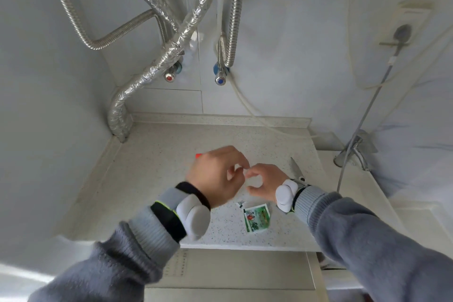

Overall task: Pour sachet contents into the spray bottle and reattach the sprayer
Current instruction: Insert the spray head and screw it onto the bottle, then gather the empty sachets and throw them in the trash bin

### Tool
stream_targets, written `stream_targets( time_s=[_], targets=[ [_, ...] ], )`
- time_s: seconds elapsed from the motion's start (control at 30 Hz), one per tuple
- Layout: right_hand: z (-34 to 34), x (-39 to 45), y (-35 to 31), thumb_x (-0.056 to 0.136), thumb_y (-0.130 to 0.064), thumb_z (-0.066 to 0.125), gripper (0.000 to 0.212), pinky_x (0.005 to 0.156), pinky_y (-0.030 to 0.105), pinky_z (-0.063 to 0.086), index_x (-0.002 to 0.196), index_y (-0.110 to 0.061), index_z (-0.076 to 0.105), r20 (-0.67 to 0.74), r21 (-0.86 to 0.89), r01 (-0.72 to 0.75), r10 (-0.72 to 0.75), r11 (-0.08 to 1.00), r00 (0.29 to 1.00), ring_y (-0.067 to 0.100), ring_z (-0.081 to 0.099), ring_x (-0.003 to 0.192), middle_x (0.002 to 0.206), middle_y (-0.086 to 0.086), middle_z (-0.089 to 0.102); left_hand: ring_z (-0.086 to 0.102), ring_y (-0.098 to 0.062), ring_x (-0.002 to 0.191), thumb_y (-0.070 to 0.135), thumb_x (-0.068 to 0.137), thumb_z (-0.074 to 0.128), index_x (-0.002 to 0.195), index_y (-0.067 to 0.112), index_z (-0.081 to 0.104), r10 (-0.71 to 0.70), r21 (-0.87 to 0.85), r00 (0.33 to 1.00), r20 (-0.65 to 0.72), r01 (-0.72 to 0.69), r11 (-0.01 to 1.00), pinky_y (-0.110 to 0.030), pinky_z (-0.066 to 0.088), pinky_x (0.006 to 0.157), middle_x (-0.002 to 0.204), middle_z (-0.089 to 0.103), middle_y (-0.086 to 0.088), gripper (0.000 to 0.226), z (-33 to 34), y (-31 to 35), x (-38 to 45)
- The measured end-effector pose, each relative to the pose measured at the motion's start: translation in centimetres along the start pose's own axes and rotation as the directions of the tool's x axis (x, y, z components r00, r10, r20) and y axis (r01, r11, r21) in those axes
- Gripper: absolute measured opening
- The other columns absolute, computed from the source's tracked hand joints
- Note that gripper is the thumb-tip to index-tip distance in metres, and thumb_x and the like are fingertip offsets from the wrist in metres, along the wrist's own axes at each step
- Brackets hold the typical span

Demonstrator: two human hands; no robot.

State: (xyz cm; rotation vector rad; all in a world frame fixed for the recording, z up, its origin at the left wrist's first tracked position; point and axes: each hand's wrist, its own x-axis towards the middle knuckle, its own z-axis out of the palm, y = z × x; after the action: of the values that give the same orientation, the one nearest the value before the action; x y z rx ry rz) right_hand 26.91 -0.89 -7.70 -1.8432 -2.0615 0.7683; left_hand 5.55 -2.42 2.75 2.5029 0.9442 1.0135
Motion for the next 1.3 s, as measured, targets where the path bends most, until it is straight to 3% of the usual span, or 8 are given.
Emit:
stream_targets(
  time_s=[0.1, 0.27, 0.43, 0.63, 0.77, 0.93, 1.07, 1.3],
  targets=[
    [0.4, -1.3, 1.6, 0.075, -0.044, 0.070, 0.039, 0.081, 0.023, 0.042, 0.109, -0.024, 0.064, 0.123, -0.143, -0.064, 0.082, 0.988, 0.989, 0.011, 0.061, 0.103, 0.102, -0.015, 0.059, 0.050, 0.000, 0.063, 0.022, 0.082, 0.055, 0.089, 0.028, 0.068, -0.128, 0.020, 0.977, 0.170, 0.126, 0.992, -0.026, 0.053, 0.063, 0.084, 0.068, 0.014, 0.016, 4.3, 1.6, -3.7],
    [1.3, -2.4, 1.8, 0.071, -0.051, 0.076, 0.069, 0.089, 0.028, 0.044, 0.130, -0.024, 0.051, 0.315, -0.312, -0.074, 0.177, 0.947, 0.932, 0.017, 0.056, 0.113, 0.126, -0.005, 0.054, 0.060, -0.018, 0.094, 0.045, 0.083, 0.055, 0.113, 0.025, 0.056, -0.485, 0.236, 0.739, 0.467, 0.424, 0.874, -0.035, 0.053, 0.078, 0.110, 0.061, 0.004, 0.036, 10.7, 1.0, -6.4],
    [1.7, -2.6, 1.2, 0.072, -0.035, 0.079, 0.069, 0.084, 0.029, 0.046, 0.131, -0.018, 0.048, 0.343, -0.348, -0.069, 0.195, 0.935, 0.919, 0.022, 0.056, 0.108, 0.124, 0.003, 0.051, 0.058, -0.025, 0.102, 0.047, 0.075, 0.069, 0.123, 0.017, 0.044, -0.621, 0.308, 0.619, 0.482, 0.544, 0.781, -0.041, 0.053, 0.082, 0.119, 0.048, -0.004, 0.062, 14.0, -0.6, -5.2],
    [2.1, -3.3, 1.1, 0.077, -0.029, 0.076, 0.061, 0.097, 0.039, 0.047, 0.131, -0.017, 0.049, 0.326, -0.345, -0.050, 0.170, 0.937, 0.930, 0.025, 0.052, 0.115, 0.129, 0.007, 0.049, 0.050, -0.031, 0.116, 0.045, 0.068, 0.076, 0.126, 0.013, 0.040, -0.680, 0.435, 0.517, 0.519, 0.525, 0.731, -0.047, 0.051, 0.089, 0.132, 0.036, -0.010, 0.075, 15.6, -1.7, -3.8],
    [1.7, -3.1, 0.6, 0.074, -0.036, 0.081, 0.064, 0.090, 0.033, 0.050, 0.128, -0.014, 0.054, 0.333, -0.322, -0.101, 0.213, 0.941, 0.919, 0.026, 0.058, 0.108, 0.125, 0.008, 0.052, 0.049, -0.033, 0.117, 0.038, 0.072, 0.075, 0.123, 0.014, 0.044, -0.683, 0.463, 0.505, 0.528, 0.503, 0.729, -0.046, 0.049, 0.092, 0.134, 0.037, -0.013, 0.064, 15.8, -2.3, -3.0],
    [1.5, -2.4, -0.1, 0.079, -0.031, 0.077, 0.051, 0.075, 0.027, 0.047, 0.123, -0.010, 0.060, 0.349, -0.355, -0.120, 0.250, 0.927, 0.903, 0.027, 0.062, 0.104, 0.123, 0.010, 0.057, 0.058, -0.027, 0.094, 0.035, 0.075, 0.070, 0.104, 0.017, 0.050, -0.670, 0.431, 0.515, 0.535, 0.516, 0.740, -0.039, 0.053, 0.079, 0.105, 0.060, -0.007, 0.040, 16.2, -3.0, -2.6],
    [1.6, -1.8, -0.3, 0.087, -0.018, 0.064, 0.037, 0.076, 0.023, 0.044, 0.123, -0.010, 0.061, 0.328, -0.332, -0.149, 0.262, 0.932, 0.908, 0.025, 0.063, 0.107, 0.122, 0.008, 0.065, 0.060, -0.022, 0.078, 0.033, 0.079, 0.066, 0.090, 0.018, 0.056, -0.659, 0.391, 0.496, 0.566, 0.542, 0.744, -0.031, 0.047, 0.065, 0.089, 0.064, -0.003, 0.021, 16.2, -3.2, -2.6],
    [0.6, -0.6, -0.2, 0.087, -0.021, 0.064, 0.034, 0.068, 0.024, 0.042, 0.120, -0.014, 0.059, 0.288, -0.186, -0.201, 0.249, 0.962, 0.925, 0.023, 0.063, 0.091, 0.107, 0.002, 0.068, 0.060, -0.018, 0.065, 0.033, 0.082, 0.065, 0.080, 0.017, 0.060, -0.704, 0.092, 0.526, 0.477, 0.767, 0.635, -0.028, 0.049, 0.058, 0.079, 0.068, -0.004, 0.017, 15.8, -2.9, -3.3]
  ],
)
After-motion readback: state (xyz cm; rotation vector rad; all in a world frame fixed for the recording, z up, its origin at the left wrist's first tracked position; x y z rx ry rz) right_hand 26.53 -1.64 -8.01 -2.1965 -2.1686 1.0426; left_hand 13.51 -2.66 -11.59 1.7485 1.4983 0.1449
